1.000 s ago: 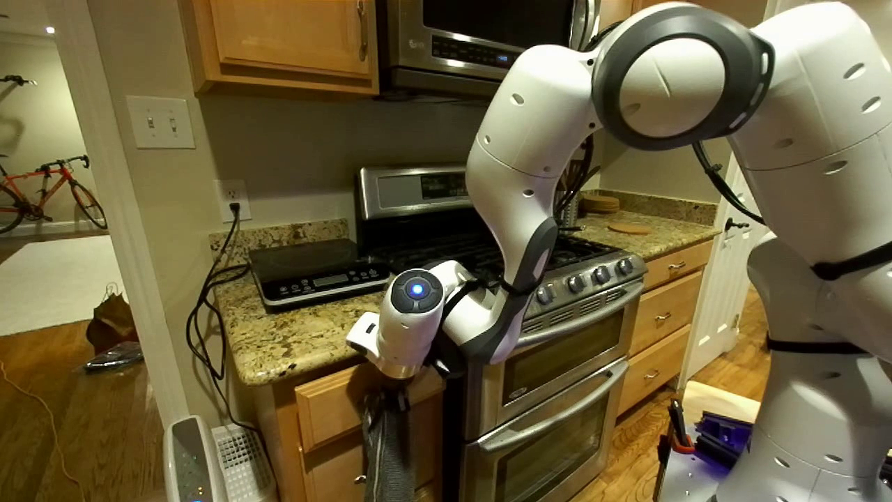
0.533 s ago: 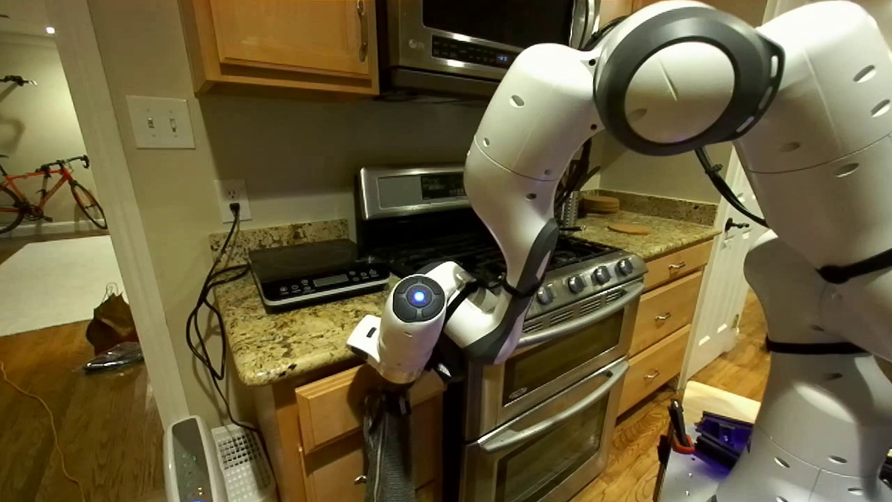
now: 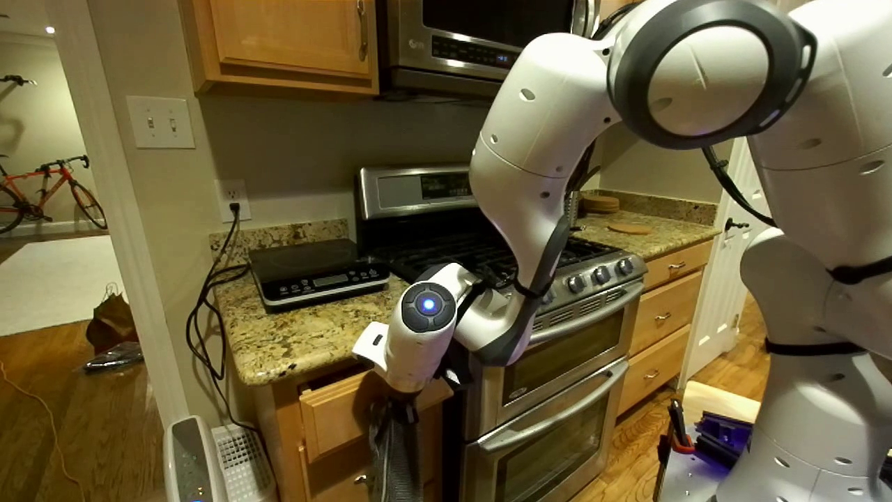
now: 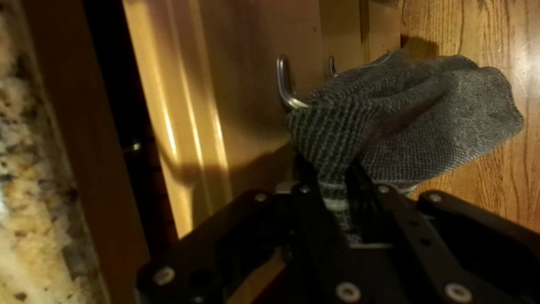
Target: Open the top drawer.
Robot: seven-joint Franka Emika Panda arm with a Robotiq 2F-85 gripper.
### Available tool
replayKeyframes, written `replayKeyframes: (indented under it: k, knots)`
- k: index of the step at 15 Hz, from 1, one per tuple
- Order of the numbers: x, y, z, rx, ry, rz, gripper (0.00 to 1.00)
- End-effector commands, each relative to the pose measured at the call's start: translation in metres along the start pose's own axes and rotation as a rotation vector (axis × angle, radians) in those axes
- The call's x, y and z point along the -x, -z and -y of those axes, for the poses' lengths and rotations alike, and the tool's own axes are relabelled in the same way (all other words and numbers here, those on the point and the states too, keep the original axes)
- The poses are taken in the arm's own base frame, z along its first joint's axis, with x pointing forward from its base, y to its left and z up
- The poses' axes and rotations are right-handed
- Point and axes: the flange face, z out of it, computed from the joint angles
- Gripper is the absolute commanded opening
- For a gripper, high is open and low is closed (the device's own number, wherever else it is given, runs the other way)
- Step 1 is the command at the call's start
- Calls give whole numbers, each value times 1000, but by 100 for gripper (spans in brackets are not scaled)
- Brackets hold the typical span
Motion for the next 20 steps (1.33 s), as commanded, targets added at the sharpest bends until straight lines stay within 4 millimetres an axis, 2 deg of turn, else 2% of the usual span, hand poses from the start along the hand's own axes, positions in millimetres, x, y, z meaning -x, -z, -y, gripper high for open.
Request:
replayKeyframes:
  k: [1,4,5,10,14,20]
  knots:
    - [0,0,0,0,0,0,21]
    - [0,0,0,0,0,0,21]
    - [0,0,0,0,0,0,9]
    - [1,15,14,5,0,-9,9]
    - [6,30,35,-6,9,-19,9]
    - [17,63,81,-45,49,-46,9]
